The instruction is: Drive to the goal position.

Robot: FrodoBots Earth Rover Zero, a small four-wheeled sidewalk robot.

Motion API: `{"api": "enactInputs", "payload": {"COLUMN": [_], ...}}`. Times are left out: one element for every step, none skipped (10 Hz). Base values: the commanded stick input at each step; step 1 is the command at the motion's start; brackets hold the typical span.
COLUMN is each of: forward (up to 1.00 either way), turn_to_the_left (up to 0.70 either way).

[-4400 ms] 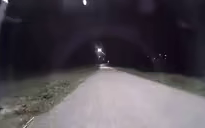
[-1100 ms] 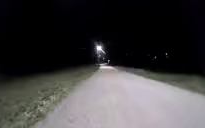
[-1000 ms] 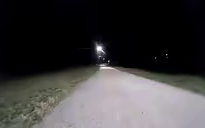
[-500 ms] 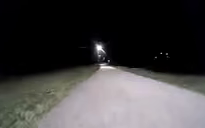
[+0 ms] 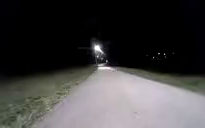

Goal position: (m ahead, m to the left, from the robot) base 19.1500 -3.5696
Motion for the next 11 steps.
{"api": "enactInputs", "payload": {"forward": [0.7, 0.7, 0.7, 0.7, 0.7, 0.7, 0.7, 0.7, 0.7, 0.7, 0.7], "turn_to_the_left": [0.0, 0.0, 0.0, 0.0, 0.0, 0.0, 0.0, 0.0, 0.0, 0.0, 0.0]}}
